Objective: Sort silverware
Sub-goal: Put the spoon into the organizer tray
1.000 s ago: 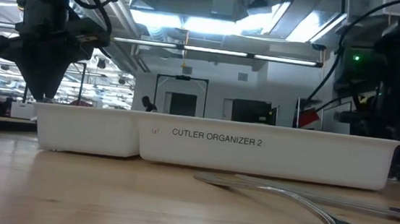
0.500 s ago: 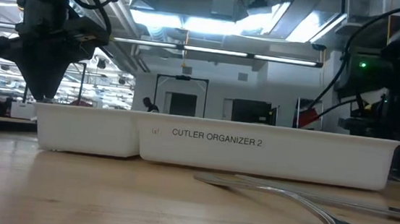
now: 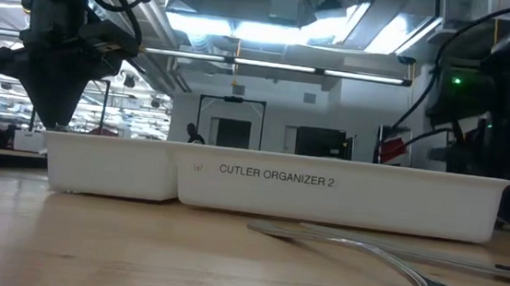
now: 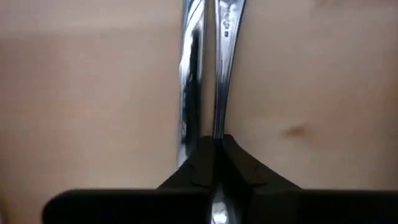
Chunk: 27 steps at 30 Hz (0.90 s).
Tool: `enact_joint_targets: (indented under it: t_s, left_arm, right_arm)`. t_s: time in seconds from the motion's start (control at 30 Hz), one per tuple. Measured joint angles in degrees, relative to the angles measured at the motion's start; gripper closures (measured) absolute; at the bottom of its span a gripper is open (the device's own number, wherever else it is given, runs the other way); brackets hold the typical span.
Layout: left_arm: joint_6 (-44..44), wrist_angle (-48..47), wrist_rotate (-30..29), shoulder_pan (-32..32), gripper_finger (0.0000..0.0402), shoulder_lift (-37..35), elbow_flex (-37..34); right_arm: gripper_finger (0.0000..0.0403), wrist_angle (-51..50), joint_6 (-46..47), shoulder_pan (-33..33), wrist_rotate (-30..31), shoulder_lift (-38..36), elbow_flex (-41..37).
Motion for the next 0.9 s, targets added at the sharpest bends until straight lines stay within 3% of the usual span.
enact_joint_targets:
  t_s: [0.37, 0.9]
  left_arm:
    - [0.0, 0.0, 0.0, 0.0, 0.0328, 0.0, 0.0]
    - [0.0, 0.0, 0.0, 0.0, 0.0328, 0.0, 0.0]
  right_arm:
    - [0.0386, 4.2, -5.6, 0.1, -9.2, 0.0, 0.9]
    - [0.0389, 23.4, -10.0, 0.1, -20.4, 0.0, 1.1]
